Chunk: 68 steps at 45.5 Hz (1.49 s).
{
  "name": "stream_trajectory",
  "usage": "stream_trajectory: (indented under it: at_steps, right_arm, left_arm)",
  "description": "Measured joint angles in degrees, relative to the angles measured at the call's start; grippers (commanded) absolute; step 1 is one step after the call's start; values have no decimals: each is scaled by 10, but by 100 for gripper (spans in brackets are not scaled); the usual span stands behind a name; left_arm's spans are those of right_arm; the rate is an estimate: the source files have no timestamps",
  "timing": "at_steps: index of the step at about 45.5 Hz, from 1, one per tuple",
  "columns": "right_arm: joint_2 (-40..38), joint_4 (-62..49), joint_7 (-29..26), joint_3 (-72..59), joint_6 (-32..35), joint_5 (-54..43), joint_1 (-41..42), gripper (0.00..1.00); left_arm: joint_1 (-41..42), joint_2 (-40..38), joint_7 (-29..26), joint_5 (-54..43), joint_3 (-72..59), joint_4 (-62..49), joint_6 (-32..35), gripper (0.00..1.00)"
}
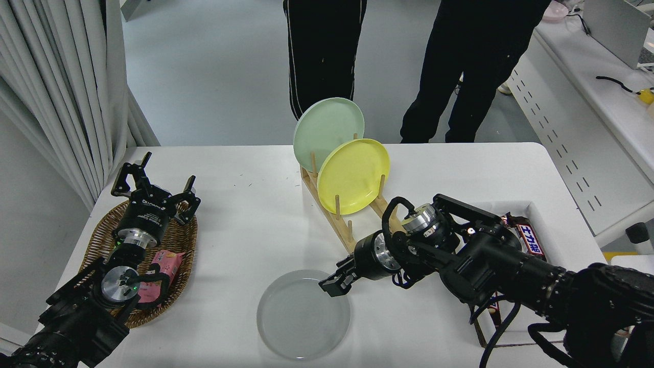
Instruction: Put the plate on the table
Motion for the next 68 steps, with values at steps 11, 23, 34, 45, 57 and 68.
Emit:
stream_trajectory:
  at_steps: [11, 23, 34, 45, 57, 68]
  right_arm:
    - [0, 13, -8, 1, 11, -1, 6, 99]
    - [0, 36, -21, 3, 17, -4, 19, 100]
    - [0, 72, -32, 12, 20, -5, 40, 100]
    - [0, 97, -51, 30, 21, -5, 61, 100]
    - [0, 137, -77, 40, 21, -7, 108, 99]
    - [-37, 186, -87, 47, 31, -7, 158, 99]
  left_arm:
    - [0, 0, 0, 0, 0, 0, 0, 100]
    - [0, 0, 0, 0, 0, 0, 0, 100]
    - [0, 0, 0, 0, 0, 0, 0, 100]
    - [0, 0, 0, 0, 0, 0, 0, 100]
    - [0, 0, 0, 0, 0, 0, 0, 100]
    - [0, 0, 0, 0, 0, 0, 0, 100]
